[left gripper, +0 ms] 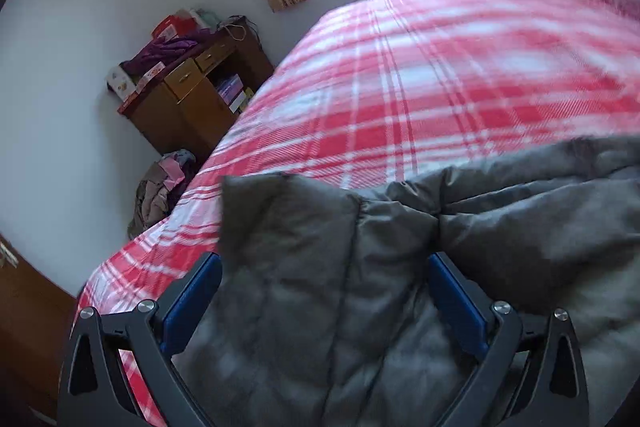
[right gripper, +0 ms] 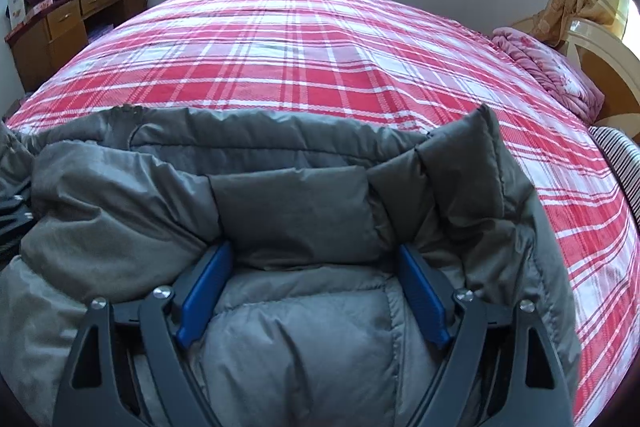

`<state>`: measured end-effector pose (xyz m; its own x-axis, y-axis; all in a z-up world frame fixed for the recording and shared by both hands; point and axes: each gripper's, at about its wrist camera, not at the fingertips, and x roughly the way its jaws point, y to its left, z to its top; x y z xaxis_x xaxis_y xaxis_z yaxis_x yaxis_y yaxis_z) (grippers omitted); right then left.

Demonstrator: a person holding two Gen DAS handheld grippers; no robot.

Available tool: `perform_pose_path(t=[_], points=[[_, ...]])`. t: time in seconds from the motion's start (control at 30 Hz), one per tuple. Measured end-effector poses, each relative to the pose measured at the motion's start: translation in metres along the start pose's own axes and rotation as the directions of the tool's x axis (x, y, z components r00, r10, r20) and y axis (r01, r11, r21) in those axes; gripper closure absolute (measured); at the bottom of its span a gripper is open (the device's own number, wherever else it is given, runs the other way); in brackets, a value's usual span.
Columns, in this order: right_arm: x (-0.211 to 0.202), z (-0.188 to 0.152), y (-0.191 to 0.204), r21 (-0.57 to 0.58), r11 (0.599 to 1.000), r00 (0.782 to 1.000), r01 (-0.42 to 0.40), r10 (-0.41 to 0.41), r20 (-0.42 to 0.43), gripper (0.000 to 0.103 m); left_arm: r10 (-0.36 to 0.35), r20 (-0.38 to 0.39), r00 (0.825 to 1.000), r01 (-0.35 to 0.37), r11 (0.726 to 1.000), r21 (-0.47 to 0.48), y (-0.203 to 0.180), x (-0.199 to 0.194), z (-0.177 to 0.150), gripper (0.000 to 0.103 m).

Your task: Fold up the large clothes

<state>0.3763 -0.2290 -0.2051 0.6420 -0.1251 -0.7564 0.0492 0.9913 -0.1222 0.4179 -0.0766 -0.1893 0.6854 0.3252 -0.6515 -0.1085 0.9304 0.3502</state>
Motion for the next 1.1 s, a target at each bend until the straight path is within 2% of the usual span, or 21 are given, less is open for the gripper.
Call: perform_pose_path(t=[0.07, 0.1, 0.17, 0.23, 0.3, 0.4, 0.47, 0.63, 0.87, 1.1], points=[[-0.013, 0.001, -0.002, 0.011, 1.0, 1.0, 0.008, -0.009, 0.004, 0.018, -0.043, 0.069, 0.997, 0.047, 0.998, -0.049, 0.013, -0.031, -0.003, 0.001], [-0.032, 0.0, 0.0, 0.028, 0.999, 0.998, 0.026, -0.028, 0.06, 0.018, -0.051, 0.087, 0.995, 0.057, 0.996, -0.062, 0.014, -0.039, -0.004, 0.001], [-0.057, 0.0, 0.011, 0.025, 0.999, 0.991, 0.023, -0.026, 0.134, 0.018, -0.066, 0.087, 0.994, 0.071, 0.996, -0.055, 0.007, -0.043, -0.008, 0.001], [-0.075, 0.001, 0.033, -0.013, 0.999, 0.985, -0.03, 0.032, 0.171, 0.017, -0.024, 0.069, 0.997, 0.025, 1.0, -0.008, -0.008, -0.033, -0.012, 0.001], [-0.075, 0.0, 0.053, -0.062, 0.997, 0.985, -0.036, 0.046, 0.165, 0.017, 0.019, 0.05, 0.999, -0.02, 1.0, 0.013, -0.018, -0.02, -0.019, 0.001], [-0.049, -0.009, 0.066, -0.085, 0.996, 0.994, -0.019, 0.028, 0.104, 0.017, 0.004, 0.021, 1.0, -0.004, 1.0, -0.029, -0.019, -0.007, -0.027, 0.001], [-0.035, -0.014, 0.063, -0.065, 0.996, 0.996, -0.054, 0.058, 0.07, 0.016, -0.008, 0.021, 1.0, 0.009, 0.999, -0.046, -0.018, -0.003, -0.028, 0.001], [-0.022, -0.018, 0.065, -0.066, 0.997, 0.997, -0.048, 0.052, 0.064, 0.014, -0.016, -0.014, 1.0, 0.015, 0.999, -0.052, -0.024, 0.009, -0.029, 0.001], [-0.015, -0.016, 0.069, -0.072, 0.996, 0.998, -0.044, 0.047, 0.032, 0.011, 0.025, -0.011, 1.0, -0.026, 0.999, -0.027, -0.032, 0.011, -0.028, 0.001], [-0.013, -0.014, 0.067, -0.066, 0.996, 0.998, -0.054, 0.056, 0.028, 0.01, 0.021, -0.011, 1.0, -0.021, 0.999, -0.033, -0.031, 0.013, -0.028, 0.001]])
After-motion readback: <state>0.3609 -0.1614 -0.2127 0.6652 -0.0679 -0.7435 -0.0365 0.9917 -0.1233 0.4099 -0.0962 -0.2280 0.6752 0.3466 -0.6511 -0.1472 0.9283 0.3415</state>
